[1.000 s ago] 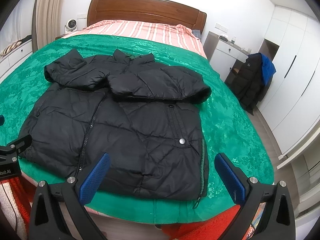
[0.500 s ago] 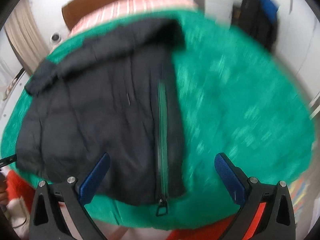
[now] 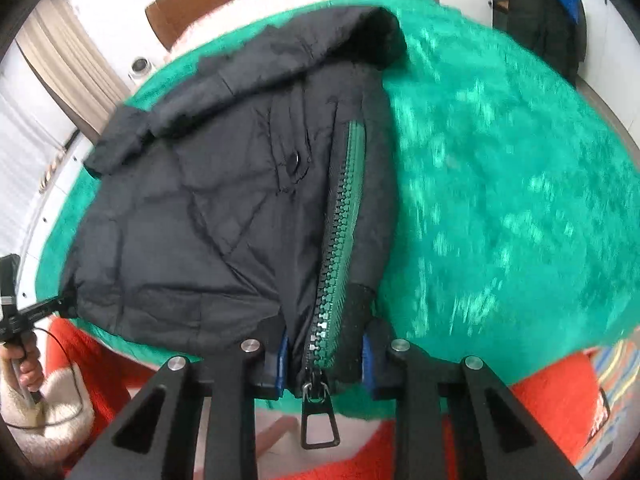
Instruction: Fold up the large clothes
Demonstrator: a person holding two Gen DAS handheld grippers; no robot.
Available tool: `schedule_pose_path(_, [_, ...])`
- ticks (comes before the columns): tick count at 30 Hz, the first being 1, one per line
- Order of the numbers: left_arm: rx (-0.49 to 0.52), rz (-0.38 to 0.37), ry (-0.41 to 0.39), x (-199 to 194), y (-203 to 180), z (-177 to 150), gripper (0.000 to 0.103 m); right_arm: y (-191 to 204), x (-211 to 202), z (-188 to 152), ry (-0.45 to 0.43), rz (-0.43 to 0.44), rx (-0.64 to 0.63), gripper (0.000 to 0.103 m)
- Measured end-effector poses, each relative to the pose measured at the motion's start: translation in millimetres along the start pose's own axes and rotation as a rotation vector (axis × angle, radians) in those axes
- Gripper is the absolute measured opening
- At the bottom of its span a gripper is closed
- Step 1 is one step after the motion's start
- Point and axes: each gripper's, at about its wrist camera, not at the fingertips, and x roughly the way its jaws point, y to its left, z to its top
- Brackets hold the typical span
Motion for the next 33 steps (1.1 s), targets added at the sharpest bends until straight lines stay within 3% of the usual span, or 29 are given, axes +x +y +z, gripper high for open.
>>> schedule_pose_path(3, [0.033,0.088,0.003,10,-9,-6,0.039,-4,13,7,0.03,-0.052,-0.023,0.048])
schedule_pose_path(4, [0.051,0.117,-0.012,6,-12,-8,0.041,-2,9,11,0.037,-0.094,-0.041,0.06])
schedule_pose_path(7, [0.06,0.154,-0.101,-24,-9,-9,0.067,10,-21,26,-0.038,-0.223,-0.144,0.067])
schedule_pose_path(8, [0.047,0.161,-0.139,-34,-6,-10,0.076,18,-33,35,-0.076,-0.263,-0.198,0.074])
schedule_pose_path(9, [0.032,0.163,-0.168,-43,-2,-9,0.079,30,-44,43,-0.122,-0.29,-0.261,0.079])
schedule_pose_path(11, [-0.01,0.155,-0.207,-54,3,-1,0.079,63,-59,64,-0.214,-0.294,-0.394,0.101])
schedule_pose_path(13, [-0.052,0.126,-0.231,-61,7,6,0.079,106,-50,89,-0.282,-0.229,-0.549,0.103])
schedule_pose_path(15, [-0.067,0.112,-0.236,-63,4,12,0.079,133,-24,108,-0.29,-0.188,-0.671,0.103])
schedule_pose_path(17, [-0.06,0.108,-0.24,-63,-7,13,0.079,161,22,125,-0.278,-0.209,-0.807,0.103])
schedule_pose_path(18, [-0.053,0.112,-0.241,-64,-10,15,0.079,173,48,134,-0.282,-0.26,-0.871,0.102])
schedule_pose_path(19, [-0.045,0.124,-0.242,-64,-13,14,0.079,185,80,142,-0.304,-0.344,-0.946,0.101])
schedule_pose_path(21, [-0.039,0.154,-0.237,-65,-12,11,0.079,188,106,153,-0.295,-0.359,-0.985,0.087])
schedule_pose_path(22, [-0.04,0.169,-0.231,-67,-12,8,0.079,183,111,167,-0.242,-0.263,-0.919,0.053])
schedule_pose_path(23, [-0.043,0.181,-0.229,-68,-8,6,0.079,177,108,175,-0.231,-0.242,-0.852,0.03])
schedule_pose_path(25, [-0.062,0.209,-0.228,-71,4,2,0.079,146,68,200,-0.304,-0.149,-0.621,0.014])
schedule_pose_path(29, [-0.12,0.228,-0.214,-71,25,1,0.079,58,-25,229,-0.469,-0.064,-0.3,0.013])
schedule_pose_path(33, [-0.128,0.223,-0.23,-72,24,13,0.079,-73,-123,235,-0.649,-0.155,0.025,0.012])
